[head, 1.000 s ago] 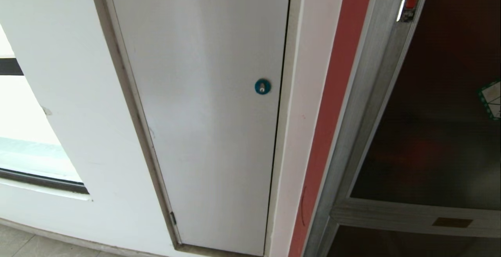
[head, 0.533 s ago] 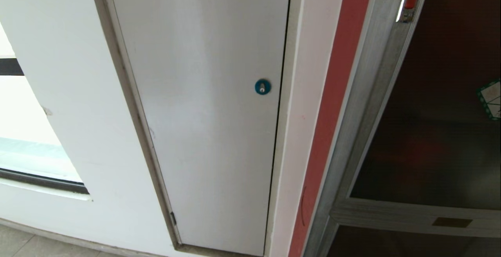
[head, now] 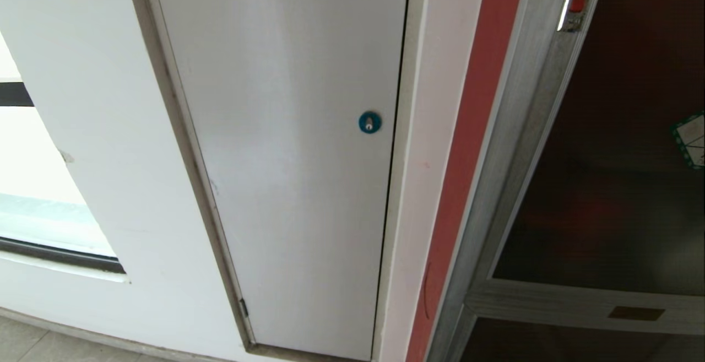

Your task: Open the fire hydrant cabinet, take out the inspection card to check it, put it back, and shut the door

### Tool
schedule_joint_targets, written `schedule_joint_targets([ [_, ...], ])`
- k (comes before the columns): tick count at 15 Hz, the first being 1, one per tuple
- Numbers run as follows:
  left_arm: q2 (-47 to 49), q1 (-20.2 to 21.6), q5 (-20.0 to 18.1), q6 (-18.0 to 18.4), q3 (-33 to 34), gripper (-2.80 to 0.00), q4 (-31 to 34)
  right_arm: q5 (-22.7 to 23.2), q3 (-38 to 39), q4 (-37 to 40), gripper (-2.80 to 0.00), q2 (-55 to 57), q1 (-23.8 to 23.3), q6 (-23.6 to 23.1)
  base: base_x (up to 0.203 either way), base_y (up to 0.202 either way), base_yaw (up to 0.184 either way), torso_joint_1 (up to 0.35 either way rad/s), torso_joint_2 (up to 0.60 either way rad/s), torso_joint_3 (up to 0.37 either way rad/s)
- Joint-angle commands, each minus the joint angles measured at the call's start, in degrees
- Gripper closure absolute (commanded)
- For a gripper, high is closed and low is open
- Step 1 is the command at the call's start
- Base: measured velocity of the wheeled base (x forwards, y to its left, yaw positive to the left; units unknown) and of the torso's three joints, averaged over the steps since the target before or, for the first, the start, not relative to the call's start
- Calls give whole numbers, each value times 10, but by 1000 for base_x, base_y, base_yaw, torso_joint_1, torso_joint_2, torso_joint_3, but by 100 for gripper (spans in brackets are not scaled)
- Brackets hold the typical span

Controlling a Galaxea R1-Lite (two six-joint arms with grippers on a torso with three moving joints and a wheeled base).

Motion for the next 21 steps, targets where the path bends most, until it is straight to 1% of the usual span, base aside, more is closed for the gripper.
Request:
schedule_joint_targets([
  [1,1,0,0,0,3,0,0,2,32,1,0,-24,8,-10,0,0,0,0,0,0],
  [4,1,0,0,0,3,0,0,-6,111,-2,0,-89,22,-34,0,0,0,0,0,0],
  [6,1,1,0,0,3,0,0,-28,184,-25,0,-143,25,-40,0,0,0,0,0,0],
  [7,0,0,0,0,3,0,0,-60,221,-46,0,-153,26,-44,0,0,0,0,0,0],
  [8,1,1,0,0,3,0,0,-118,250,-66,0,-157,26,-48,0,0,0,0,0,0],
  [9,1,0,0,0,3,0,0,-155,288,-93,0,-159,27,-53,0,0,0,0,0,0],
  [11,1,1,0,0,3,0,0,-189,375,-187,0,-160,27,-59,0,0,0,0,0,0],
  [13,1,1,1,0,3,0,0,-221,483,-300,0,-160,27,-79,0,0,0,0,0,0],
  [15,1,1,0,0,3,0,0,-238,567,-387,0,-161,27,-100,0,0,0,0,0,0],
  [16,0,1,1,0,3,0,0,-245,592,-414,0,-161,27,-110,0,0,0,0,0,0],
  [17,0,0,0,0,3,0,0,-249,597,-409,0,-161,27,-118,0,0,0,0,0,0],
  [19,0,0,0,0,3,0,0,-248,597,-376,0,-161,27,-119,0,0,0,0,0,0],
  [21,0,0,1,0,3,0,0,-250,597,-336,0,-161,27,-106,0,0,0,0,0,0],
])
